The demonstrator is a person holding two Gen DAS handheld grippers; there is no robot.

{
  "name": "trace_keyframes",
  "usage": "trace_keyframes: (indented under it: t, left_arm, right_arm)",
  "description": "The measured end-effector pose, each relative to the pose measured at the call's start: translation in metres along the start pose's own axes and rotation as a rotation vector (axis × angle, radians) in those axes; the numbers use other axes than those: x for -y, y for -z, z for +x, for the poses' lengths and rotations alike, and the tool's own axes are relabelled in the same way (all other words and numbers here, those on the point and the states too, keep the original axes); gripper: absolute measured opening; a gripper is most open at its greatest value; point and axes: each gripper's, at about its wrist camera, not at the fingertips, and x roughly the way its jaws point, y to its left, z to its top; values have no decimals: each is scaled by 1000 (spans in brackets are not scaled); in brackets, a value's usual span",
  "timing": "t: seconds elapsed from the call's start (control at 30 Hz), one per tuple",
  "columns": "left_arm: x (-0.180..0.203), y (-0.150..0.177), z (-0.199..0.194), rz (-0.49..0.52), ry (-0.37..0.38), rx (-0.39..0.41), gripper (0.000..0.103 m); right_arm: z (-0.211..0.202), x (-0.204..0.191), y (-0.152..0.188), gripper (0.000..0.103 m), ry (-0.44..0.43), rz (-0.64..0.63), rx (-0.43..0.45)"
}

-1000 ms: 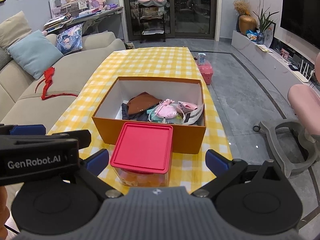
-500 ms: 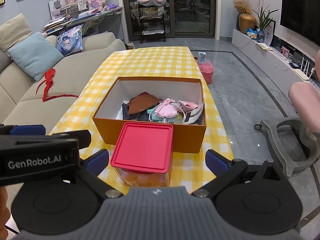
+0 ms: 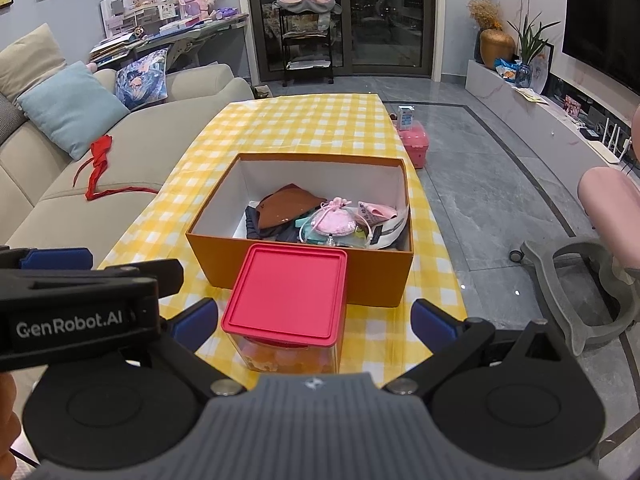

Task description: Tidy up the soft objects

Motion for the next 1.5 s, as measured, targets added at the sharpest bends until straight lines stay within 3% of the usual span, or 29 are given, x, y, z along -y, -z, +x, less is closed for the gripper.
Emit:
trace_keyframes:
  t: [1.5]
  left_arm:
    - [0, 2, 1, -5, 6, -9, 97]
  right_arm:
    - [2, 1, 1, 100, -11, -16, -10]
